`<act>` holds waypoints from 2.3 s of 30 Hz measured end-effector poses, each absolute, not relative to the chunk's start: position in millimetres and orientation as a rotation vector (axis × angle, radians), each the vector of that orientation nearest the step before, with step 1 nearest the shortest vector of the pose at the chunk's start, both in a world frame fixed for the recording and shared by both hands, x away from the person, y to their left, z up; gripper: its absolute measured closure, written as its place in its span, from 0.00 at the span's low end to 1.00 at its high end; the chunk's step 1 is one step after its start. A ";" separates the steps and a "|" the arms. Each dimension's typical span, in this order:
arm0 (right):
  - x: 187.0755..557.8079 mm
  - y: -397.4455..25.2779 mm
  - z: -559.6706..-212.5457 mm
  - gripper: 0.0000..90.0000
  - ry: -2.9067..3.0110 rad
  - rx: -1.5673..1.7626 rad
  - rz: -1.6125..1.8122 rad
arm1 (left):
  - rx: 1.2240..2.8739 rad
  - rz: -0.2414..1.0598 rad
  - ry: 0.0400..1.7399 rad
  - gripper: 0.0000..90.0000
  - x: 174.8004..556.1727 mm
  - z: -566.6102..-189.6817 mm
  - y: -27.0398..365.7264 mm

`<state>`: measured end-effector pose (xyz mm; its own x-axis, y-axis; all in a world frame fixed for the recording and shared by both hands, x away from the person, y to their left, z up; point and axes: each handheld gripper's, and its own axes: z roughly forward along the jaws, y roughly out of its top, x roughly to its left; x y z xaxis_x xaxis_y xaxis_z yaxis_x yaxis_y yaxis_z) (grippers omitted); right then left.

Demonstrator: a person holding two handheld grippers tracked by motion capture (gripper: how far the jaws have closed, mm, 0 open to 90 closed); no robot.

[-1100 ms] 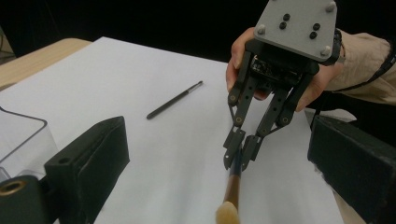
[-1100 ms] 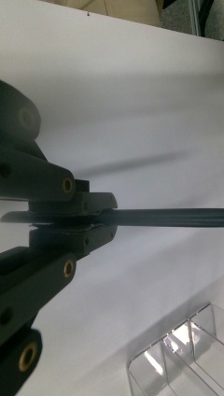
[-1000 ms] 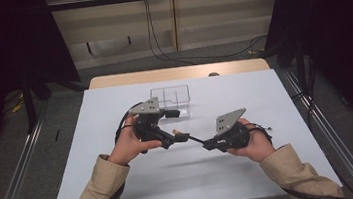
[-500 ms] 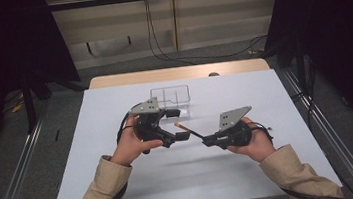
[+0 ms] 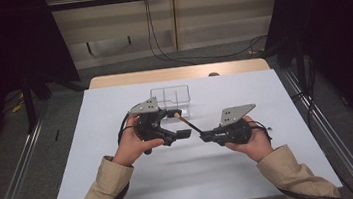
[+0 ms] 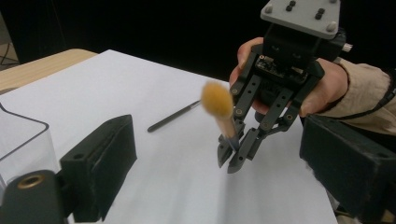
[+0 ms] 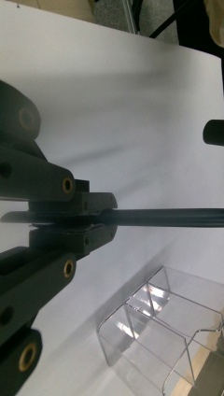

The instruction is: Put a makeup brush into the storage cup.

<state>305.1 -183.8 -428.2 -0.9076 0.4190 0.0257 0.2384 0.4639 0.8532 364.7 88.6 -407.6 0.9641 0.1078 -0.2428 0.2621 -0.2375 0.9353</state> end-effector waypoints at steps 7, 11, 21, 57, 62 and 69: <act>304.9 -179.7 -425.7 0.94 2.501 0.575 1.456 | 1.808 -0.212 0.306 0.25 365.1 -409.9 86.4; 304.8 -177.6 -424.7 0.94 2.489 0.575 1.465 | 1.800 -0.220 0.308 0.39 364.8 -411.3 87.0; 304.8 -174.9 -423.2 0.94 2.460 0.598 1.479 | 1.787 -0.206 0.308 0.60 363.1 -411.4 85.9; 307.5 -161.8 -430.4 0.94 2.429 0.724 1.570 | 1.742 -0.197 0.341 0.92 359.6 -414.4 80.9; 308.1 -159.7 -432.5 0.94 2.427 0.741 1.576 | 1.743 -0.181 0.341 0.92 358.5 -414.3 79.5; 308.4 -156.5 -434.9 0.94 2.414 0.775 1.618 | 1.742 -0.158 0.335 0.92 356.9 -414.1 78.1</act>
